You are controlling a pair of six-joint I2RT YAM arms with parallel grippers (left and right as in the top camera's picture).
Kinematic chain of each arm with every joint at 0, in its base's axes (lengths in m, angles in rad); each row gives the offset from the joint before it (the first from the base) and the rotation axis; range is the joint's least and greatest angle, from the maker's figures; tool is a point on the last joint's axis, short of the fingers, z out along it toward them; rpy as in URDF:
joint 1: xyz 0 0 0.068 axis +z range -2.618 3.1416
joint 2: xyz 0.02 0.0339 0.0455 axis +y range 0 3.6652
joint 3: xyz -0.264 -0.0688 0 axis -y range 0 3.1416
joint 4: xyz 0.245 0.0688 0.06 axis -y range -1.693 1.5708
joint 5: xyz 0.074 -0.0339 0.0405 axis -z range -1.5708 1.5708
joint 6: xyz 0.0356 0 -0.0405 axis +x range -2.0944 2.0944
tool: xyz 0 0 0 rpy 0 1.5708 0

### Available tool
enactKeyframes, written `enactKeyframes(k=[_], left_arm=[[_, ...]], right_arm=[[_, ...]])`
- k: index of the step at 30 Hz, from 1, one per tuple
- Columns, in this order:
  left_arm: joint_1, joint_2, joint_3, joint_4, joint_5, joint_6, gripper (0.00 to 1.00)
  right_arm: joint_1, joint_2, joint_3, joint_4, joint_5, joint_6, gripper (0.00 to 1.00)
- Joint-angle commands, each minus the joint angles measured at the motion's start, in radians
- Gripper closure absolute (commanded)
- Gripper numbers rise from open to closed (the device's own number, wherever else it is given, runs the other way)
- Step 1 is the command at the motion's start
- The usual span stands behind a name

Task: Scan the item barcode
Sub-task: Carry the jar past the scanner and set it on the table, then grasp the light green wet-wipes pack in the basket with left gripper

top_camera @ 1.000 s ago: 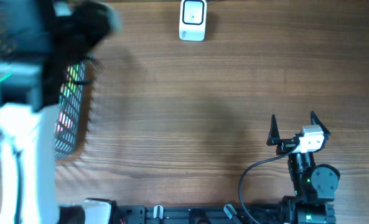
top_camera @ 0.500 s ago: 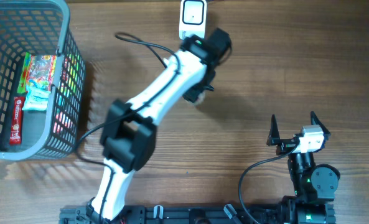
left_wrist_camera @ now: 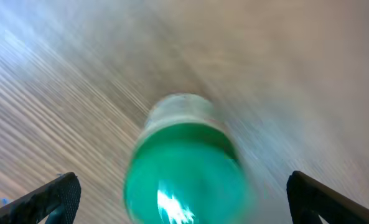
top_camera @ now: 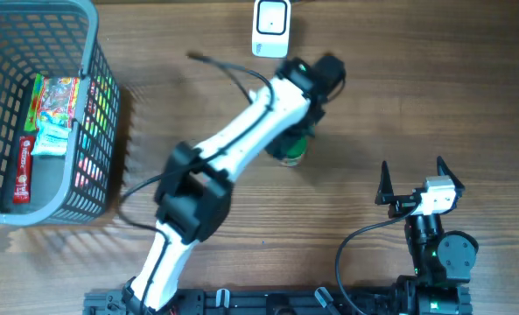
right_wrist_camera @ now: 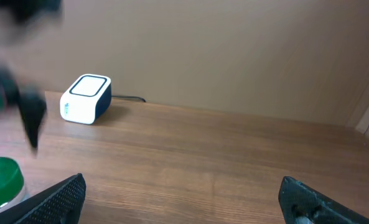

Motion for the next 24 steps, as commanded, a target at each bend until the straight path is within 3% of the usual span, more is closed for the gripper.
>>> enactKeyframes(k=[1, 4, 7, 9, 10, 13, 16, 18, 24], left_arm=[[0.063, -0.296, 0.317, -0.128, -0.164, 0.323, 0.00], [0.189, -0.457, 0.485, -0.188, -0.281, 0.488, 0.00], [0.470, -0.586, 0.504, -0.289, -0.449, 0.501, 0.00], [0.686, -0.608, 0.502, -0.315, -0.400, 0.513, 0.00], [0.833, -0.605, 0.496, -0.315, -0.291, 0.563, 0.00], [1.091, -0.566, 0.410, -0.315, -0.074, 0.660, 0.00], [1.201, -0.534, 0.239, -0.310, -0.034, 0.654, 0.00], [1.218, -0.530, 0.060, -0.229, -0.035, 0.651, 0.00], [1.215, -0.528, -0.503, 0.200, 0.005, 0.651, 0.00]], right_arm=[[0.004, -0.008, -0.001, 0.005, 0.017, 0.008, 0.00], [0.004, -0.008, -0.001, 0.005, 0.017, 0.008, 0.00], [0.004, -0.008, -0.001, 0.005, 0.017, 0.008, 0.00], [0.004, -0.008, -0.001, 0.005, 0.017, 0.008, 0.00], [0.004, -0.008, -0.001, 0.005, 0.017, 0.008, 0.00], [0.004, -0.008, -0.001, 0.005, 0.017, 0.008, 0.00], [0.004, -0.008, -0.001, 0.005, 0.017, 0.008, 0.00], [0.004, -0.008, -0.001, 0.005, 0.017, 0.008, 0.00], [0.004, -0.008, -0.001, 0.005, 0.017, 0.008, 0.00]])
